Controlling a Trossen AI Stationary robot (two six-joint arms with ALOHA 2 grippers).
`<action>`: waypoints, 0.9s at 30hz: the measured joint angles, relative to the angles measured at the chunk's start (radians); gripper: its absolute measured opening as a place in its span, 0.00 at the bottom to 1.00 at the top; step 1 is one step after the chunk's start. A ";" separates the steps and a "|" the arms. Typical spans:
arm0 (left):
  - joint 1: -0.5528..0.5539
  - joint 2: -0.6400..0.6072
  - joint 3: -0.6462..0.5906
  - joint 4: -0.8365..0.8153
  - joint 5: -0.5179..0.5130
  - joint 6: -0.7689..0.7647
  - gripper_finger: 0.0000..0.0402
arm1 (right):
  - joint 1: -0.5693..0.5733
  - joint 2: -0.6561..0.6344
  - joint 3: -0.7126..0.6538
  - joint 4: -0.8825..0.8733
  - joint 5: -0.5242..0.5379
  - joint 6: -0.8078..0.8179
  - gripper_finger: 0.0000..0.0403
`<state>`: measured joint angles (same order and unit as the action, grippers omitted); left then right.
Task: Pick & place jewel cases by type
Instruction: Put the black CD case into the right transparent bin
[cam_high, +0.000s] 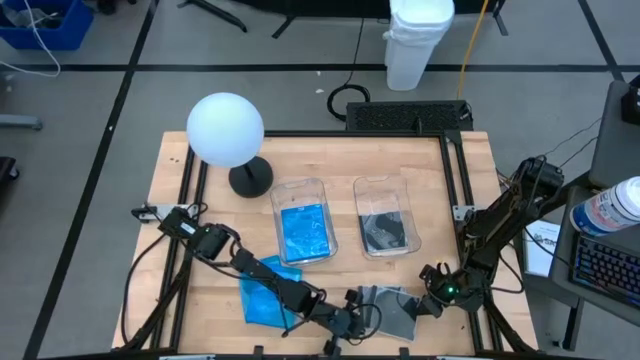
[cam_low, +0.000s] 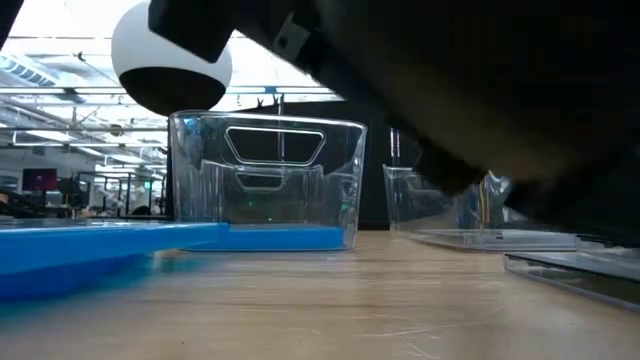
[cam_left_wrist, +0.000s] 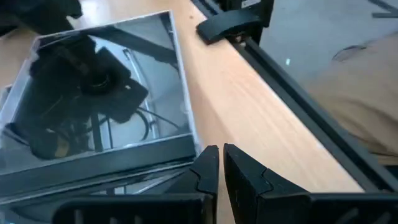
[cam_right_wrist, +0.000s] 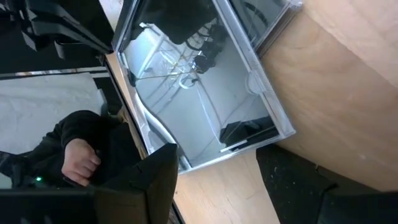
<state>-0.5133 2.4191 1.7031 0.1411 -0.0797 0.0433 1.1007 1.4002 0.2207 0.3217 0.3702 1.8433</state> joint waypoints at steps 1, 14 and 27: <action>0.000 0.000 0.000 0.006 0.001 0.001 0.08 | 0.000 0.000 0.000 -0.004 0.000 0.000 0.52; 0.021 0.011 0.002 -0.005 0.042 -0.012 0.08 | 0.002 -0.003 -0.009 -0.027 0.128 -0.018 0.52; 0.042 0.011 0.003 -0.019 0.030 -0.022 0.08 | 0.008 -0.003 -0.009 -0.039 0.123 -0.026 0.52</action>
<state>-0.4712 2.4298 1.7058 0.1219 -0.0501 0.0214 1.1083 1.3968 0.2115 0.2825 0.4930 1.8175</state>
